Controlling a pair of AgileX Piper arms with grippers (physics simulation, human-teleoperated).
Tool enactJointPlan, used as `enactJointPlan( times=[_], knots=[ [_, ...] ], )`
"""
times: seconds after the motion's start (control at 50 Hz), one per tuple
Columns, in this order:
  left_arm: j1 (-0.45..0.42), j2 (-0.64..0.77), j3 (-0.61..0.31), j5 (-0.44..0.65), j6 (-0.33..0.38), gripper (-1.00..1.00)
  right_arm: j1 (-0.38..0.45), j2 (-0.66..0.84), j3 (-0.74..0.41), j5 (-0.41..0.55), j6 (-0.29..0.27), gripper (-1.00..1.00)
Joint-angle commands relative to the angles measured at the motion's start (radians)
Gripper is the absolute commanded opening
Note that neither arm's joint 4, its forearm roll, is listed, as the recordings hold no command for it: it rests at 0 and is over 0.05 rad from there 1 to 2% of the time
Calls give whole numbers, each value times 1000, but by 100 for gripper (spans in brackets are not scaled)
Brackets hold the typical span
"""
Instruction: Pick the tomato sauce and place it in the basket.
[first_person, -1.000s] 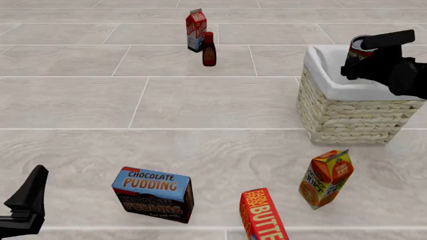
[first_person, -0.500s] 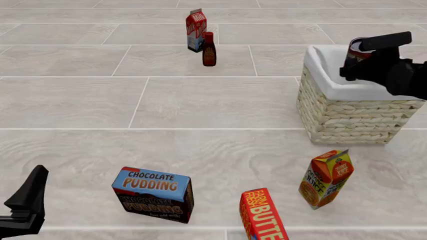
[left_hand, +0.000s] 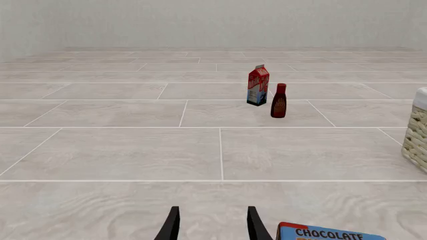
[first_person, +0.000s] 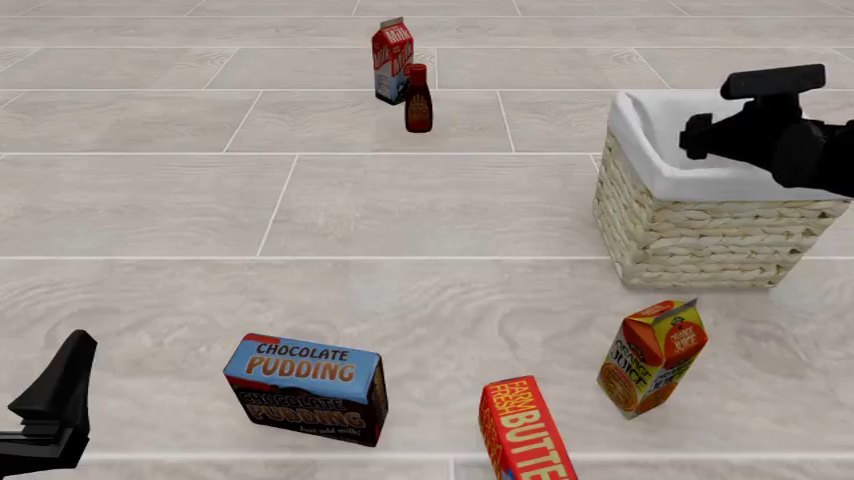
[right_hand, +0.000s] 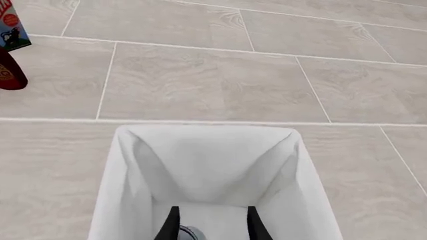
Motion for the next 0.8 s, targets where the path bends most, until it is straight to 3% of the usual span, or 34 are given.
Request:
enactJointPlan(
  times=[0.02, 0.3, 0.68, 0.8],
  knots=[
    [0, 0, 0, 0, 0, 100, -2, 3, -7, 2, 8, 100],
    [0, 0, 0, 0, 0, 100, -7, -52, 7, 2, 13, 100],
    [0, 0, 0, 0, 0, 100, 40, -368, 94, 31, 22, 100],
    [0, 0, 0, 0, 0, 100, 54, -465, 121, 47, -3, 100]
  ],
)
